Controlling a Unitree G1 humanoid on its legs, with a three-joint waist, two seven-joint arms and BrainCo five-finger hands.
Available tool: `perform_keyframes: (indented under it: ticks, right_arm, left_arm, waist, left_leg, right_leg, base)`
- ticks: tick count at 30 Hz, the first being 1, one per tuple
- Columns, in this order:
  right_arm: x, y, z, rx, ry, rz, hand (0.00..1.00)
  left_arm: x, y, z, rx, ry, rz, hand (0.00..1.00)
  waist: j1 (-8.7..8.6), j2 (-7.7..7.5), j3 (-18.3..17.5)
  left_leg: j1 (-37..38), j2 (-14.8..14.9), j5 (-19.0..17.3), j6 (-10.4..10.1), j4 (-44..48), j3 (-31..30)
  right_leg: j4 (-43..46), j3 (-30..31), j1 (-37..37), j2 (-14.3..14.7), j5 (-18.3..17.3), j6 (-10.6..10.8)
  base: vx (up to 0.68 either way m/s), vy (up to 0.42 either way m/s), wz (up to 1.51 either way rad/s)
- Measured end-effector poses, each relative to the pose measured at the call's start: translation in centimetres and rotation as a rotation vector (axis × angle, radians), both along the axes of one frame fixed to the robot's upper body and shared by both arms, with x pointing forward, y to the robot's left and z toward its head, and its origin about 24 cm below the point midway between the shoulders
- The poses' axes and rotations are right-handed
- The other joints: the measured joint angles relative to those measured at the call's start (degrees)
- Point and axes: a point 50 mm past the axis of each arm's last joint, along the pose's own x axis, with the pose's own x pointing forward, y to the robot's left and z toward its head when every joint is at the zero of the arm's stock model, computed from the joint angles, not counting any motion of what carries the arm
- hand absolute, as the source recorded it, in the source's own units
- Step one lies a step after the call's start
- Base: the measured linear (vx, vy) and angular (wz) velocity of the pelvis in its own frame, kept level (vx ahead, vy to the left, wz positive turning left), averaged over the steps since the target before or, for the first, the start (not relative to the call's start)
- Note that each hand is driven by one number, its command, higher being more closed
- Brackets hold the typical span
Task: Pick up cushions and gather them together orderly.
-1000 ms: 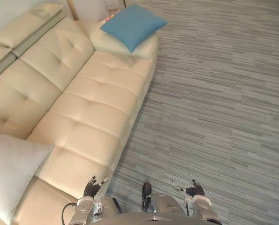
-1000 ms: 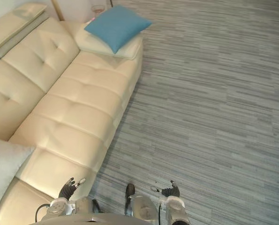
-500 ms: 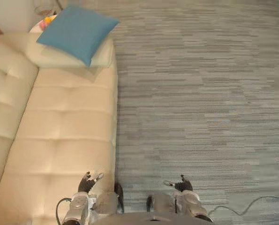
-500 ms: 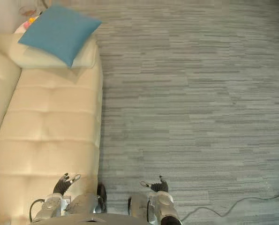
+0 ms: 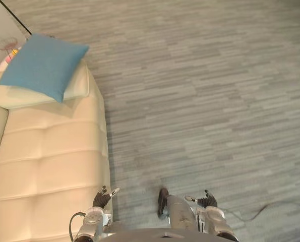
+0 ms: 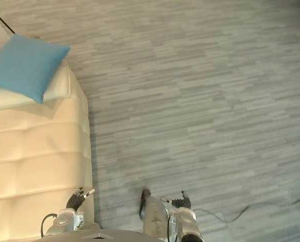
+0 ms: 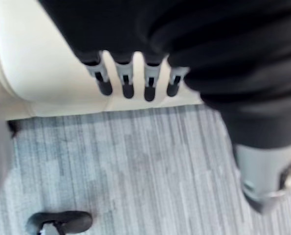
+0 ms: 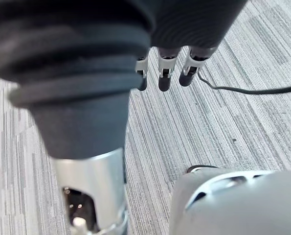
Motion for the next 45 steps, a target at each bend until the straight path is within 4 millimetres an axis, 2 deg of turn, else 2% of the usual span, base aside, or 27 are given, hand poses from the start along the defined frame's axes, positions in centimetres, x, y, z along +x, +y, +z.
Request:
perform_keyframes:
  ticks: [2,4,6,8,10,11,12,14,15,17,19,21,23,24,26,28,29,30,31,32,33,36,37,38,39,42,45]
  right_arm:
    - [-0.7,-0.2,-0.2,-0.004,0.017,-0.004,0.0]
    - [-0.6,-0.2,-0.2,0.0,0.013,-0.01,0.0]
    - [-0.9,0.0,-0.3,0.009,0.021,-0.021,0.0]
    - [-0.9,0.2,-0.4,0.014,0.021,-0.024,0.0]
    - [-1.1,0.2,-0.4,0.015,0.025,-0.031,0.0]
    - [-1.3,0.3,-0.5,0.018,0.03,-0.031,0.0]
    - [-1.2,0.5,-0.5,0.017,0.029,-0.026,0.0]
    - [-0.5,0.5,-0.3,0.016,0.014,-0.02,0.0]
    - [-0.2,0.5,-0.2,0.014,0.009,-0.014,0.0]
    - [0.5,0.7,0.0,0.004,-0.005,0.019,0.0]
    - [0.7,1.2,0.0,0.018,-0.016,0.034,0.0]
    - [0.0,1.9,-0.4,0.04,0.007,0.029,0.0]
    - [-0.7,2.0,-0.6,0.048,0.012,0.017,0.0]
    - [-0.5,1.9,-0.5,0.044,0.009,0.024,0.0]
    - [0.0,1.7,-0.3,0.039,-0.004,0.028,0.0]
    - [0.5,1.7,-0.1,0.035,-0.018,0.036,0.0]
    - [0.9,1.6,0.1,0.031,-0.028,0.042,0.0]
    - [0.8,1.4,0.2,0.025,-0.029,0.039,0.0]
    - [0.6,1.4,0.1,0.024,-0.025,0.037,0.0]
    - [0.1,1.3,-0.1,0.028,-0.008,0.029,0.0]
    - [0.0,0.5,0.0,0.013,-0.005,0.011,0.0]
    - [0.0,-0.5,0.1,-0.007,-0.004,-0.002,0.0]
    - [-0.2,-0.7,0.1,-0.011,0.002,-0.009,0.0]
    - [-0.5,-0.8,0.1,-0.011,0.007,-0.014,0.0]
    - [-1.0,-0.8,0.0,-0.016,0.015,-0.014,0.0]
    - [-1.2,-0.4,0.0,-0.012,0.009,-0.005,0.0]
    - [-1.2,0.2,-0.2,0.01,0.009,-0.013,0.0]
  left_arm:
    - [-0.5,0.2,-0.1,0.003,0.012,0.005,0.0]
    - [-0.6,0.3,-0.1,0.005,0.014,0.007,0.0]
    - [-0.3,0.4,0.0,0.002,0.0,0.012,0.0]
    - [-0.2,0.3,0.1,0.0,-0.01,0.01,0.0]
    - [-0.2,0.2,0.1,-0.003,-0.009,0.009,0.0]
    - [-0.2,0.1,0.1,-0.007,-0.011,0.011,0.0]
    - [-0.1,0.2,0.2,-0.005,-0.017,0.008,0.0]
    - [0.4,0.4,0.4,-0.005,-0.042,0.023,0.0]
    - [0.6,0.8,0.5,-0.004,-0.051,0.045,0.0]
    - [0.5,1.1,0.4,-0.002,-0.045,0.063,0.0]
    - [0.2,1.3,0.3,0.005,-0.029,0.062,0.0]
    - [-0.1,1.8,0.1,0.026,-0.004,0.043,0.0]
    - [-0.9,2.1,-0.2,0.042,0.028,0.019,0.0]
    - [-1.0,2.1,-0.2,0.043,0.032,0.013,0.0]
    - [-0.6,1.8,-0.1,0.037,0.023,0.007,0.0]
    - [-0.6,1.6,-0.1,0.032,0.023,0.008,0.0]
    - [-0.6,1.5,-0.1,0.03,0.024,0.008,0.0]
    - [-0.8,1.4,-0.2,0.026,0.029,0.01,0.0]
    - [-0.9,1.4,-0.2,0.025,0.032,0.012,0.0]
    - [-1.3,1.5,-0.3,0.025,0.039,0.018,0.0]
    - [-1.2,1.2,-0.5,0.017,0.051,0.028,0.0]
    - [-1.5,0.3,-0.7,-0.018,0.06,0.061,0.0]
    - [-1.5,0.6,-0.7,-0.019,0.059,0.081,0.0]
    - [-1.5,0.6,-0.7,-0.022,0.058,0.09,0.0]
    - [-1.4,0.7,-0.6,-0.023,0.051,0.103,0.0]
    - [-1.1,0.9,-0.5,-0.02,0.036,0.105,0.0]
    - [-0.8,1.0,-0.3,-0.021,0.019,0.111,0.0]
  waist:
    - [1.0,0.49,0.3]
    - [1.37,1.01,0.3]
    - [2.32,1.12,0.4]
    - [2.93,1.09,0.4]
    - [3.26,1.59,0.4]
    - [4.19,1.71,0.5]
    - [5.04,1.47,0.3]
    - [5.35,0.25,0.1]
    - [5.48,-0.59,0.3]
    - [5.85,-1.25,-0.1]
    - [5.57,-2.0,-0.6]
    - [4.1,-3.5,-0.5]
    - [2.76,-3.45,-0.4]
    - [2.46,-3.35,-0.3]
    - [1.92,-2.56,0.1]
    - [1.57,-2.24,0.3]
    - [1.1,-1.92,0.5]
    - [0.5,-2.05,0.5]
    - [0.39,-2.45,0.4]
    - [0.3,-3.56,0.3]
    - [0.58,-2.25,0.3]
    - [0.95,0.0,0.4]
    - [0.81,0.1,0.4]
    - [0.77,0.27,0.4]
    - [1.19,-0.12,0.8]
    - [2.15,0.01,0.8]
    - [2.74,-0.11,0.8]
  left_leg:
    - [-7.6,4.0,5.8,0.9,18.5,-0.2]
    - [-11.2,4.1,2.8,2.1,22.9,1.3]
    - [-16.1,1.3,-0.2,3.7,15.3,5.9]
    - [-17.3,-1.5,0.6,3.3,2.6,6.7]
    - [-17.1,-3.9,7.2,1.8,-17.5,5.7]
    - [-16.9,-4.1,13.2,1.3,-20.4,5.2]
    - [-16.4,-4.8,16.1,3.3,-20.3,5.2]
    - [-18.5,-6.6,11.8,8.0,-14.5,5.2]
    - [-19.0,-7.7,9.8,9.6,-11.0,5.7]
    - [-18.4,-8.7,5.0,10.4,-7.7,7.0]
    - [-16.3,-9.9,1.2,10.9,-8.0,8.0]
    - [-11.0,-12.0,-0.6,11.3,-10.1,7.3]
    - [-2.1,-12.5,-1.6,11.7,-14.9,5.7]
    - [-0.3,-12.4,-1.6,11.6,-16.2,5.3]
    - [4.9,-10.9,-1.6,11.6,-19.3,3.8]
    - [5.9,-9.3,-1.6,11.6,-19.3,2.7]
    - [6.5,-7.9,-1.6,11.6,-19.3,1.4]
    - [7.7,-6.8,-1.8,10.3,-19.5,-0.4]
    - [8.3,-6.7,-2.0,9.2,-19.5,-1.2]
    - [9.4,-7.0,-3.0,6.1,-19.5,-2.9]
    - [10.9,-5.2,-4.6,3.7,-18.7,-5.4]
    - [9.4,-3.7,-1.1,1.4,-14.9,-7.1]
    - [6.9,-3.0,1.1,-0.6,-7.8,-7.8]
    - [5.2,-2.3,2.5,-1.2,-3.2,-7.7]
    - [0.3,0.3,5.1,-1.4,9.2,-6.7]
    - [-6.5,3.5,2.3,1.0,19.0,-1.3]
    - [-10.8,1.6,-0.7,2.3,9.8,4.8]
  right_leg:
    - [-3.2,-1.3,6.0,1.8,-1.1,-0.9]
    - [-5.7,-1.4,9.5,2.1,-1.3,-1.1]
    - [-9.8,-0.9,13.4,1.1,-1.4,-1.0]
    - [-10.9,-1.1,15.0,-0.2,-1.8,-0.2]
    - [-13.1,-1.1,18.0,-0.4,-2.6,1.1]
    - [-14.6,-0.4,19.7,-0.2,-3.0,1.8]
    - [-16.6,1.6,21.4,-0.1,-3.5,2.5]
    - [-18.8,5.2,22.5,-0.7,-3.0,2.0]
    - [-18.9,6.1,23.3,-2.2,-2.1,4.2]
    - [-13.9,8.8,22.6,-3.8,-3.3,6.2]
    - [2.8,10.9,15.9,-5.7,-5.1,10.0]
    - [23.6,11.4,8.2,-8.1,-2.8,14.0]
    - [33.9,6.5,4.1,-8.3,-5.5,8.6]
    - [33.7,5.1,3.5,-8.1,-6.4,7.1]
    - [25.6,-0.2,-1.2,-6.4,-9.4,3.0]
    - [16.7,0.5,-4.6,-3.9,-9.0,2.6]
    - [8.8,3.0,-6.2,-1.8,-6.2,3.2]
    - [-3.9,8.2,-6.9,0.4,0.9,3.6]
    - [-8.8,10.5,-6.3,0.7,4.2,4.0]
    - [-16.1,14.8,-5.2,0.2,11.1,5.4]
    - [-11.7,14.6,-5.0,1.0,17.0,4.5]
    - [-2.9,11.4,-6.7,0.7,9.9,2.1]
    - [-0.6,9.3,-4.9,-0.2,6.6,1.5]
    - [-0.6,8.0,-3.3,-0.4,5.5,1.2]
    - [-1.3,5.2,1.0,-0.6,3.0,0.2]
    - [-2.2,1.0,6.7,-1.1,0.0,-0.7]
    - [-5.6,-2.7,11.6,-2.9,0.0,0.9]
  base:
    - [0.22,-0.058,0.29]
    - [0.24,-0.006,0.24]
    - [0.23,0.057,0.11]
    - [0.25,0.107,-0.02]
    - [0.34,0.174,-0.07]
    - [0.51,0.253,-0.22]
    - [0.47,0.221,-0.22]
    - [0.5,0.182,0.01]
    - [0.59,0.242,0.13]
    - [0.47,0.216,-0.07]
    - [0.43,0.165,-0.2]
    - [0.49,0.115,0.15]
    - [0.52,0.039,0.27]
    - [0.55,-0.014,0.28]
    - [0.48,-0.075,0.36]
    - [0.34,-0.109,0.34]
    - [0.43,-0.189,0.68]
    - [0.44,-0.212,0.78]
    - [0.48,-0.258,0.91]
    - [0.61,-0.389,0.91]
    - [0.59,-0.393,0.86]
    - [0.41,-0.27,0.57]
    - [0.42,-0.26,0.88]
    - [0.43,-0.279,1.09]
    - [0.31,-0.21,0.78]
    - [0.27,-0.159,0.78]
    - [0.22,-0.002,0.66]
